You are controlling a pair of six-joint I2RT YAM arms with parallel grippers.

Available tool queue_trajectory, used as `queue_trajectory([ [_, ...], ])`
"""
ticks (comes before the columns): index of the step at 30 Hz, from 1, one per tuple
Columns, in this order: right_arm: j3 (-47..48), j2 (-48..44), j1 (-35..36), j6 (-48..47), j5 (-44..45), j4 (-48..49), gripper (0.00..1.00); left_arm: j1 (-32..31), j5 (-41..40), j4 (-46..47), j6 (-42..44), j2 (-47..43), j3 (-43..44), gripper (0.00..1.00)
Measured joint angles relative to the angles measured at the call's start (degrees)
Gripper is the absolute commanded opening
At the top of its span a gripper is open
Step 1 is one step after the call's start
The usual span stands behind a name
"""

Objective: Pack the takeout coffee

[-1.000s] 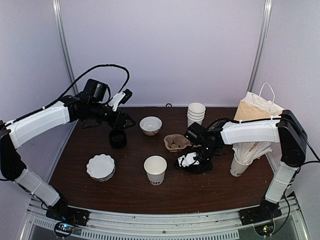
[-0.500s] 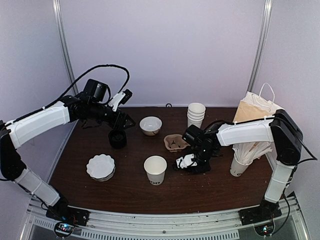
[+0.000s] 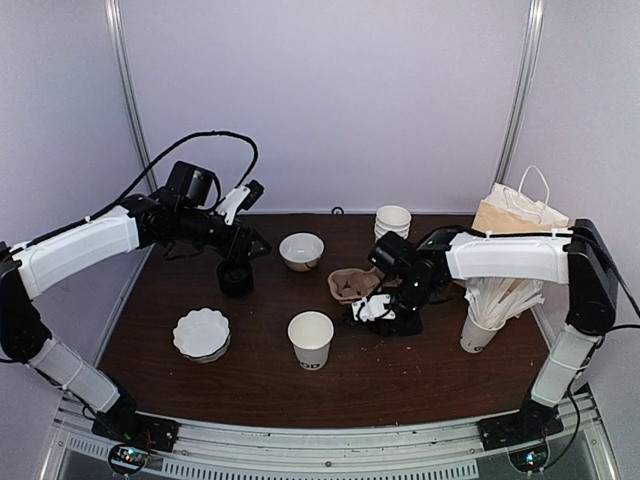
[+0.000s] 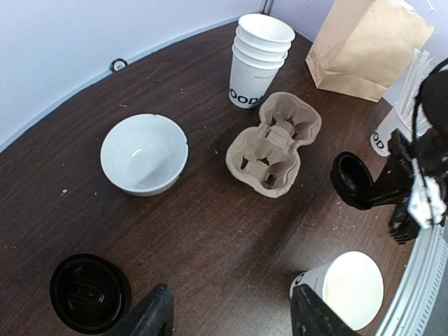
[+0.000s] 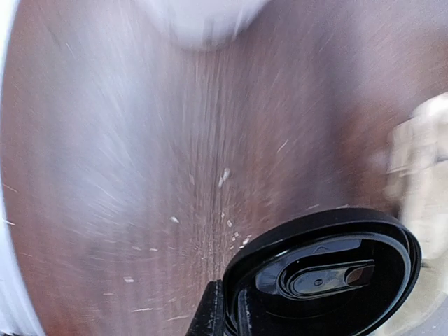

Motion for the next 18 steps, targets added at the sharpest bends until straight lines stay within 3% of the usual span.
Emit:
queue_trajectory([
  [5,9.3,-7.7,0.0,5.4,-10.4,-4.4,0.02,0.0,1.7,9.1,-3.7,-3.9,-7.3,0.72],
  [10,21.9,-9.4,-1.0,12.7,-25.5,-6.6,0.02,-2.1,5.4,26.5,-6.2,-11.6,-18.1,0.75],
  [18,27.3,-6.4,-5.5,34.9,-52.9,2.7,0.03,-13.7,5.7,40.6,2.8,-16.8,-20.9,0.76],
])
